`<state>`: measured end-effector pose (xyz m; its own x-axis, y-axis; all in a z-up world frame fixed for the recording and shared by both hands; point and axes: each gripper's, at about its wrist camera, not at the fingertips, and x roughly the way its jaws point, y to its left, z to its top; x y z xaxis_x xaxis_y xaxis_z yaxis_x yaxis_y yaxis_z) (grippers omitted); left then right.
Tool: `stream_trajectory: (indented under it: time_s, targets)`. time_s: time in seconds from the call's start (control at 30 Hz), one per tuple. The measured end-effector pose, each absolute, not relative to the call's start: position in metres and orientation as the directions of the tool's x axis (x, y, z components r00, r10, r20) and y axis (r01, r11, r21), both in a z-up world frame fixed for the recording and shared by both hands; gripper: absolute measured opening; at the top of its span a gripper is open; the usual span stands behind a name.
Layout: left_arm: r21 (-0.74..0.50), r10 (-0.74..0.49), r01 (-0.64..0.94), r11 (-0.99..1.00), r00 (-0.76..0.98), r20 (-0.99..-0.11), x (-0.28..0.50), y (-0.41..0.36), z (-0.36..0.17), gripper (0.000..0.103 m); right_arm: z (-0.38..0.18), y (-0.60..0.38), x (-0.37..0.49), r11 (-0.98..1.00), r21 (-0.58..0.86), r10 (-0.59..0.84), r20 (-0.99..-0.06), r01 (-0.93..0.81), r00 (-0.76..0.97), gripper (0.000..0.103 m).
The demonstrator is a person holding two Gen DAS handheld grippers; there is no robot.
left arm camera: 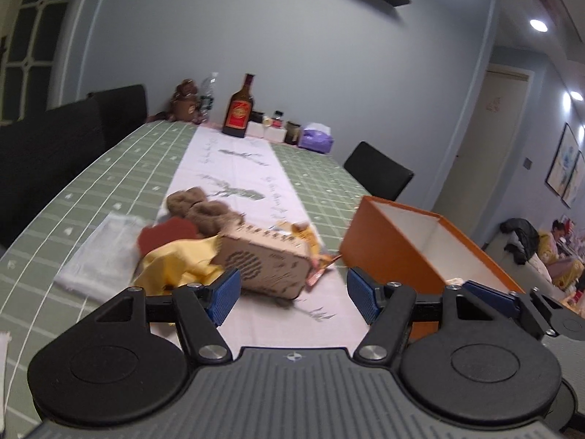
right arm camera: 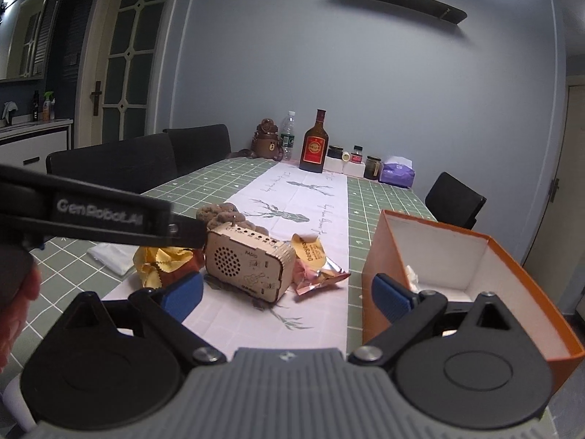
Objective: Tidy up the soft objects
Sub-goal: 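Move both grippers back over the remaining items on the table, then grasp the yellow cloth with the right gripper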
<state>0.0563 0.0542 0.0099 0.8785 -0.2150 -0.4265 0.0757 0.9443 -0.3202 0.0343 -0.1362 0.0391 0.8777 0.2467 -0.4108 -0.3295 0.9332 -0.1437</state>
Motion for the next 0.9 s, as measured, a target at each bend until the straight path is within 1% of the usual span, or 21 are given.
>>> stream_trajectory:
  time_s: [0.1, 0.23, 0.4, 0.57, 0.6, 0.63, 0.73, 0.9]
  targets:
    - [-0.348, -0.206, 0.042, 0.937, 0.869, -0.45, 0.054, 0.068, -0.005, 0.078, 0.027, -0.134, 0.035, 0.94, -0.108, 0.248, -0.429, -0.322, 0.868, 0.097]
    - [-0.327, -0.17, 0.005, 0.945, 0.863, -0.477, 0.05, 0.079, -0.024, 0.078, 0.011, -0.132, 0.037, 0.944, -0.065, 0.263, -0.448, -0.325, 0.854, 0.097]
    - [-0.316, -0.141, -0.029, 0.948, 0.855, -0.5, 0.045, 0.09, -0.046, 0.078, -0.005, -0.126, 0.043, 0.942, -0.061, 0.261, -0.481, -0.329, 0.837, 0.096]
    - [-0.215, -0.082, -0.034, 0.976, 0.857, -0.508, 0.05, 0.092, -0.048, 0.078, -0.016, -0.12, 0.053, 0.938, -0.065, 0.261, -0.516, -0.342, 0.816, 0.093]
    - [-0.211, -0.075, -0.039, 0.977, 0.859, -0.507, 0.053, 0.094, -0.048, 0.078, -0.018, -0.119, 0.056, 0.938, -0.063, 0.26, -0.522, -0.342, 0.812, 0.092]
    - [-0.218, -0.071, -0.047, 0.975, 0.859, -0.506, 0.057, 0.096, -0.047, 0.078, -0.02, -0.117, 0.059, 0.937, -0.06, 0.261, -0.532, -0.343, 0.806, 0.09]
    - [-0.253, -0.082, -0.056, 0.966, 0.86, -0.503, 0.069, 0.105, -0.047, 0.078, -0.025, -0.115, 0.069, 0.933, -0.047, 0.272, -0.552, -0.356, 0.788, 0.089]
    - [-0.247, -0.079, -0.06, 0.967, 0.853, -0.517, 0.097, 0.101, -0.047, 0.083, -0.025, -0.109, 0.083, 0.927, -0.041, 0.288, -0.56, -0.373, 0.777, 0.088]
